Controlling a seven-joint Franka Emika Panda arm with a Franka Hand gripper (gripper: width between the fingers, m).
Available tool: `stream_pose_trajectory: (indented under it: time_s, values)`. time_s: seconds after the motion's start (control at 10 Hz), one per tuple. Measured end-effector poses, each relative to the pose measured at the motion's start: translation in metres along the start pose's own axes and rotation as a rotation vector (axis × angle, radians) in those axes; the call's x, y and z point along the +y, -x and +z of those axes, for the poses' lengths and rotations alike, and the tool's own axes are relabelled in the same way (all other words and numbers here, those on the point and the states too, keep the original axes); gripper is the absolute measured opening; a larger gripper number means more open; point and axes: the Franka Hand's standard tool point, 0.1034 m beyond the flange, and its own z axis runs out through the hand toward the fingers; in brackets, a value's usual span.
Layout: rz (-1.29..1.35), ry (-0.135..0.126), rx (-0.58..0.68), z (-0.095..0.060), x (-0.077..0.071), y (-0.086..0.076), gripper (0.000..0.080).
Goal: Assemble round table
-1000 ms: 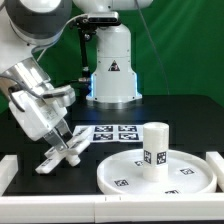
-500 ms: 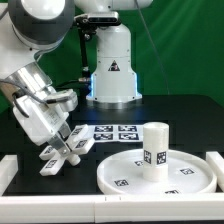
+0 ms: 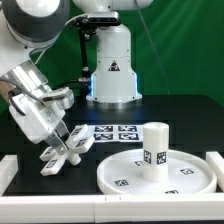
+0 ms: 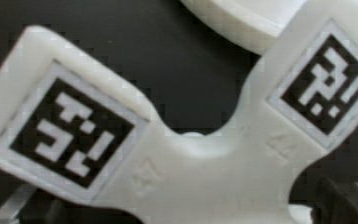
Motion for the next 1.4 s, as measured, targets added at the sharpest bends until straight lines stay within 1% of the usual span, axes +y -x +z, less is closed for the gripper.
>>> stream_pose_trajectory:
  time_s: [0.6,0.9,1.1,1.4]
  values:
    - [-0.011,0.008,0.009,0.0087,-0.0021,0.0048,0.0649]
    - [-0.011,0.008,0.01,0.0087,-0.0021,0.0046,0.0649]
    - [-0.011,0.007,0.01,0.0086,-0.0021,0.0045,0.0437]
    - [-0.011,0.007,0.01,0.0085,-0.0021,0.0045,0.0438]
